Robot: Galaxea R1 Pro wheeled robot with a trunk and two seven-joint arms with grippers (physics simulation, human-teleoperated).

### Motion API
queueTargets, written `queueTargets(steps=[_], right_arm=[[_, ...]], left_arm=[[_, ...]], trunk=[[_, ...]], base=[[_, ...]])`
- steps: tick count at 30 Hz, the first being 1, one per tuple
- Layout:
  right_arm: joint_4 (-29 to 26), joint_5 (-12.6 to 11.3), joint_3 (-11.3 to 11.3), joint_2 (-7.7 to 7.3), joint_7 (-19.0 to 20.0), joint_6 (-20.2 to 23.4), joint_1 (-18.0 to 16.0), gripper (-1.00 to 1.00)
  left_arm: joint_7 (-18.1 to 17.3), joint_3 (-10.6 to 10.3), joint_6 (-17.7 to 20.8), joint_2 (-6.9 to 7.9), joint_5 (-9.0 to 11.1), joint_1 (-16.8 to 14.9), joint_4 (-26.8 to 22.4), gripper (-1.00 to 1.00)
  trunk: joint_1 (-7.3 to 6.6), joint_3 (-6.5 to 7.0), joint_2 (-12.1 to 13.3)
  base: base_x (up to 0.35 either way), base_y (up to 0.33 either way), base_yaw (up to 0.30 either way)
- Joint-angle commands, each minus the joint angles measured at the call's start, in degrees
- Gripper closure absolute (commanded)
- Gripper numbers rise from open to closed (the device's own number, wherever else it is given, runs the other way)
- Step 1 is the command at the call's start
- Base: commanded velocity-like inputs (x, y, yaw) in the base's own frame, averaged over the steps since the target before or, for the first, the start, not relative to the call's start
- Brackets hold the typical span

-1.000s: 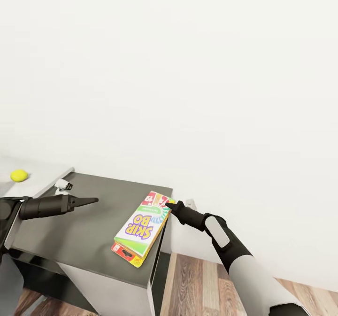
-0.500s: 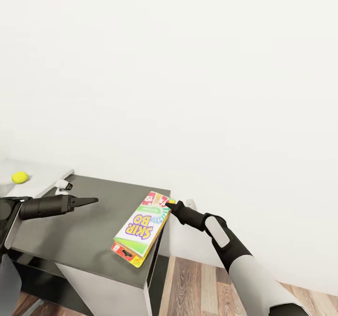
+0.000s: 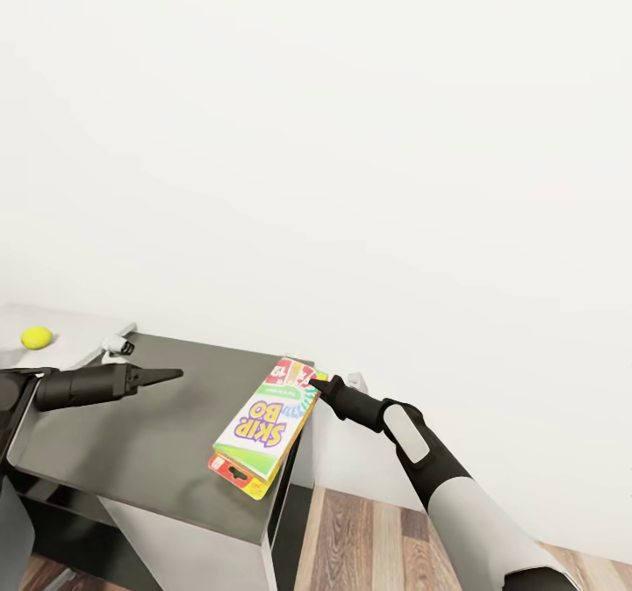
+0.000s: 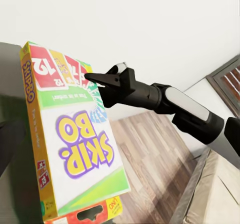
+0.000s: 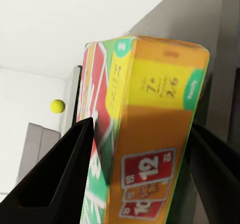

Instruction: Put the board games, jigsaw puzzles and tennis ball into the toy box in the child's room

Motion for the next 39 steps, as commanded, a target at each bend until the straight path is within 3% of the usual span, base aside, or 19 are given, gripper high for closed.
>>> queueTargets(steps=[1, 26, 39], right_arm=[[-0.01, -0.01, 0.01, -0.01, 0.04, 0.13, -0.03, 1.0], [0.08, -0.1, -0.07, 0.11, -0.05, 0.06, -0.03, 1.0], [0.33, 0.01, -0.26, 0.2, -0.14, 0.01, -0.03, 1.0]], left_arm=[[-0.23, 0.04, 0.71, 0.06, -0.03, -0.03, -0.01, -1.0], [-0.23, 0.24, 1.3, 0.1, -0.14, -0.14, 0.08, -1.0], [-0.23, 0.1, 1.3, 0.1, -0.17, -0.2, 0.17, -1.0]], trunk=[[-0.23, 0.22, 0.39], [-5.72, 7.06, 10.42], [-8.57, 9.56, 15.63]], base=[[0.0, 0.0, 0.0], [-0.037, 0.0, 0.001], [-0.014, 0.0, 0.008]])
